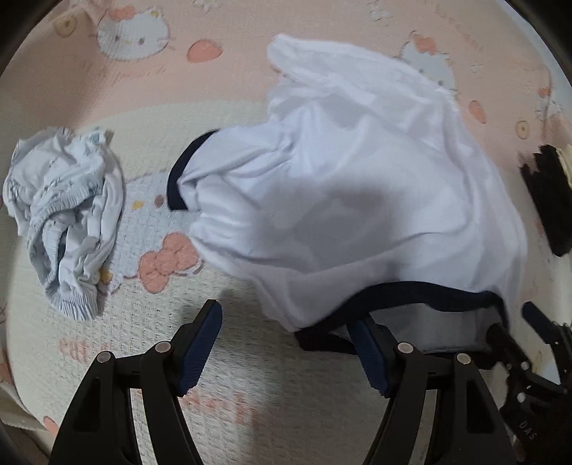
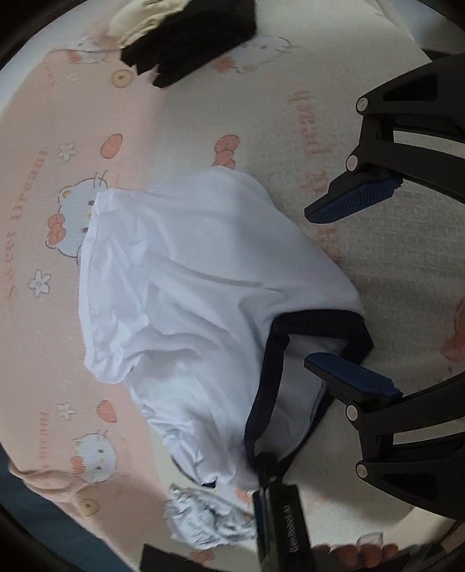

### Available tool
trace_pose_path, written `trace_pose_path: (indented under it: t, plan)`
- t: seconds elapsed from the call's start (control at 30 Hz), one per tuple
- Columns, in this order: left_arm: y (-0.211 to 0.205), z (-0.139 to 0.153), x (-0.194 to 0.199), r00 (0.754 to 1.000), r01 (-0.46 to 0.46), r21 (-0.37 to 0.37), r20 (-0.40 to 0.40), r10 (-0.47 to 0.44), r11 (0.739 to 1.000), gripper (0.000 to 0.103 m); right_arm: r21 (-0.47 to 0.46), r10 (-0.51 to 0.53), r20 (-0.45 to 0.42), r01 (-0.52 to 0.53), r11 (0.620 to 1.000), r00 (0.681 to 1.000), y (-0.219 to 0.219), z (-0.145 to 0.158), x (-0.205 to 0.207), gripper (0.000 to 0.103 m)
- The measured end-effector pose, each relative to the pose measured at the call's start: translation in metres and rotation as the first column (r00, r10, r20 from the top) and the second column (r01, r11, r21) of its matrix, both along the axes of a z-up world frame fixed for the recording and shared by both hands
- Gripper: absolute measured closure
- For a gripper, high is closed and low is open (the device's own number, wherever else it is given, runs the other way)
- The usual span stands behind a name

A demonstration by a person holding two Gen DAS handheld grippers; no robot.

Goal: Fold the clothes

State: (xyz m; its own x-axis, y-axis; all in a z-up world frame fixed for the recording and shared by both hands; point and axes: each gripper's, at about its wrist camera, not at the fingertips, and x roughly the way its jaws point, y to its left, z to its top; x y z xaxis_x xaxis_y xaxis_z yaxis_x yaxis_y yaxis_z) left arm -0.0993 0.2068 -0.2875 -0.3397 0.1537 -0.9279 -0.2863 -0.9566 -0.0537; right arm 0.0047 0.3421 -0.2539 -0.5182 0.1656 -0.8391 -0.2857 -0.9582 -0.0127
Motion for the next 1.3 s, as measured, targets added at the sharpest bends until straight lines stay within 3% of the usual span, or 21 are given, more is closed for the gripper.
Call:
trace_pose_path:
  t: [0.07, 0.13, 0.23, 0.33, 0.4, 0.5, 0.67, 0.8, 0.97, 1.13, 1.3]
  plan:
    - [-0.004, -0.002, -0.001, 1.0, -0.016, -0.009, -0.009, 0.016, 1.0, 0.034, 0.016, -0.019, 0.003, 0.019, 1.0, 1.0, 0.001, -0.003, -0.001, 0.041]
    - [-0.004, -0.002, 0.0, 1.0, -0.005, -0.027, -0.023, 0.004, 1.0, 0.035, 0.035, -0.051, 0.006, 0.051, 0.998, 0.999, 0.003, -0.008, -0.002, 0.063]
    - [0.001, -0.002, 0.001, 0.999, 0.024, -0.082, -0.034, -0.027, 0.996, 0.036, 0.098, -0.062, 0.021, 0.059, 0.993, 0.998, 0.0, -0.017, -0.004, 0.077]
    - [0.003, 0.003, 0.004, 0.999, 0.031, -0.083, -0.037, -0.034, 0.996, 0.055, 0.138, -0.056, 0.014, 0.054, 0.989, 0.998, -0.005, -0.016, -0.003, 0.083]
    - [0.004, 0.006, 0.007, 0.998, 0.039, -0.082, -0.04, -0.043, 0.996, 0.07, 0.15, -0.063, -0.006, 0.063, 0.987, 0.998, -0.006, -0.012, -0.002, 0.085]
    - [0.012, 0.013, 0.019, 0.993, 0.077, -0.127, -0.081, -0.088, 0.989, 0.077, 0.161, -0.064, -0.015, 0.066, 0.985, 0.998, -0.009, -0.009, -0.001, 0.086]
    - [0.008, 0.024, 0.036, 0.993, 0.081, -0.124, -0.081, -0.092, 0.989, 0.078, 0.154, -0.082, -0.007, 0.082, 0.985, 0.997, -0.007, -0.008, 0.004, 0.086]
    - [-0.009, 0.021, 0.041, 1.0, 0.028, -0.068, 0.004, -0.028, 0.997, 0.078, 0.153, -0.09, -0.003, 0.089, 0.984, 0.996, -0.009, -0.006, 0.011, 0.086]
    - [-0.003, 0.012, 0.055, 0.998, 0.028, -0.064, 0.064, -0.024, 0.998, 0.078, 0.177, -0.116, 0.028, 0.109, 0.978, 0.993, -0.013, -0.009, 0.019, 0.086]
    - [0.003, 0.01, 0.07, 0.996, 0.053, -0.064, 0.079, -0.048, 0.997, 0.077, 0.117, -0.186, 0.071, 0.177, 0.977, 0.98, 0.003, -0.017, 0.026, 0.086]
    - [0.01, 0.012, 0.079, 0.995, 0.082, -0.093, 0.056, -0.077, 0.992, 0.077, 0.099, -0.181, 0.075, 0.173, 0.98, 0.981, 0.002, -0.015, 0.03, 0.086]
